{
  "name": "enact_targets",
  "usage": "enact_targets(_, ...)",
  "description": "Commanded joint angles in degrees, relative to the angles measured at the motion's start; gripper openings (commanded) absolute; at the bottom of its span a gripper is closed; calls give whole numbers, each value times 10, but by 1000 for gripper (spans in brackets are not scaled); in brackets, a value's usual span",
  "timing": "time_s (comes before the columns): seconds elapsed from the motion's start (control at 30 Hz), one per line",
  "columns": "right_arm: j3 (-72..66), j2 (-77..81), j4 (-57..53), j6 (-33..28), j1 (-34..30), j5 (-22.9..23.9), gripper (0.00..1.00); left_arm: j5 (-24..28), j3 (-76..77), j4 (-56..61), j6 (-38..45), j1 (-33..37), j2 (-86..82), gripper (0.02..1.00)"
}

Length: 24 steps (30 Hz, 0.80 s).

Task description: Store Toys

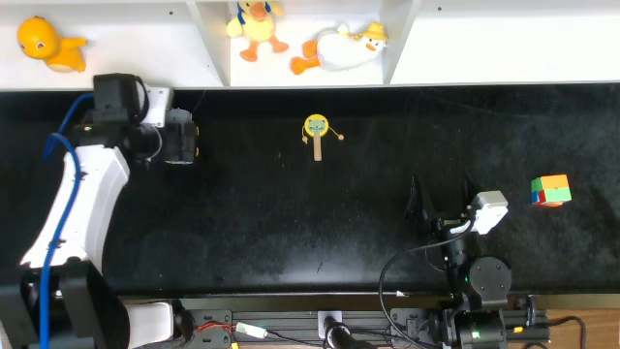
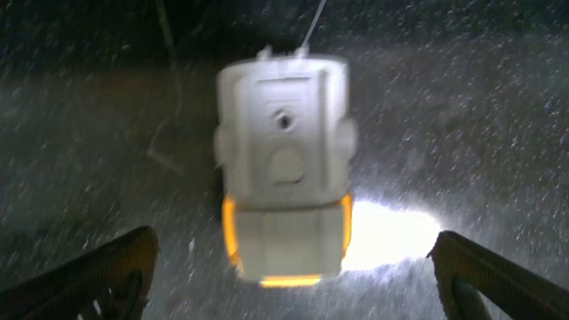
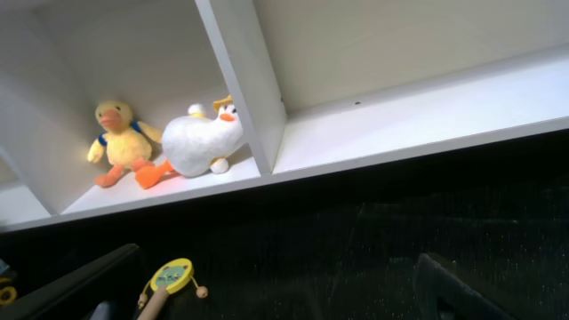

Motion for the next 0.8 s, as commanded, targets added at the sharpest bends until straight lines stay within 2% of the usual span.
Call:
enact_targets(0.03, -8, -6, 3, 4, 4, 6, 993, -15, -37, 45, -14, -9, -14, 996)
enact_targets(0.5, -8, -6, 3, 4, 4, 6, 996, -16, -93, 150, -12, -9, 7, 996)
enact_targets(0.67, -8, -6, 3, 4, 4, 6, 998, -20, -93, 180, -12, -9, 29, 882)
enact_targets(0.77, -8, -6, 3, 4, 4, 6, 996, -39, -93, 180, -12, -9, 30, 706)
enact_targets(0.8, -8, -6, 3, 4, 4, 6, 998, -47, -93, 179, -12, -9, 30, 704)
